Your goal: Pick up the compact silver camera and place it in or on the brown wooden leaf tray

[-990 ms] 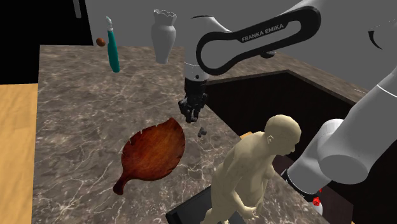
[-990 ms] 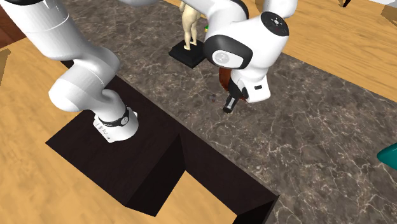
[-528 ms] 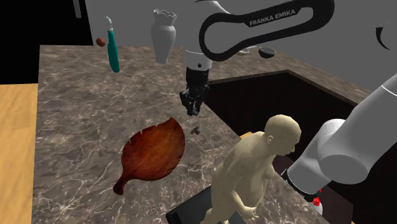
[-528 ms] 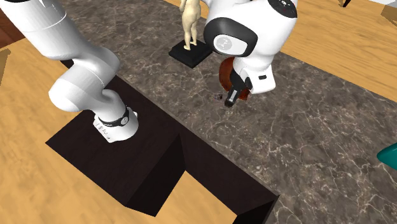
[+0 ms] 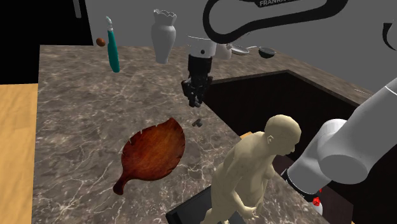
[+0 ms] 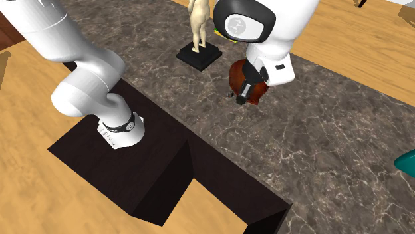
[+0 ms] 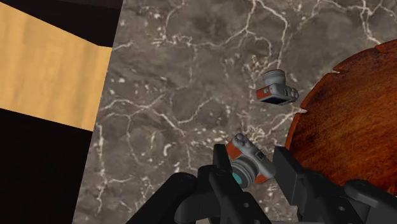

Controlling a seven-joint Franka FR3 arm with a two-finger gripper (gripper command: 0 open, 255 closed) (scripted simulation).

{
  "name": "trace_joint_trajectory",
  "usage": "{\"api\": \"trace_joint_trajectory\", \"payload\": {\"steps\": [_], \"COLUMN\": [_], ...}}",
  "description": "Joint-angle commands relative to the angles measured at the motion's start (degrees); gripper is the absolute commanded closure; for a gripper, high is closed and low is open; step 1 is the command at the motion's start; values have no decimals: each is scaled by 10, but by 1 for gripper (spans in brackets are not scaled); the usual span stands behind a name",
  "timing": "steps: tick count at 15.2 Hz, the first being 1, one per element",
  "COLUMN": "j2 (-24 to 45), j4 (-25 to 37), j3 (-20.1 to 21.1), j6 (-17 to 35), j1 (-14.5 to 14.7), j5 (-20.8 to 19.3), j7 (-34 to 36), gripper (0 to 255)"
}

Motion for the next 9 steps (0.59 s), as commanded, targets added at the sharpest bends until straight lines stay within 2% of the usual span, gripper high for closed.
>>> {"api": "trace_joint_trajectory", "payload": {"steps": [1,9], "j2": [-3,69], "j4": [13,100], "j3": [-1,51], "j6": [-16,-24], "j1": [0,43], "j5": [0,-4], "j7": [1,100], "gripper": [255,255]}}
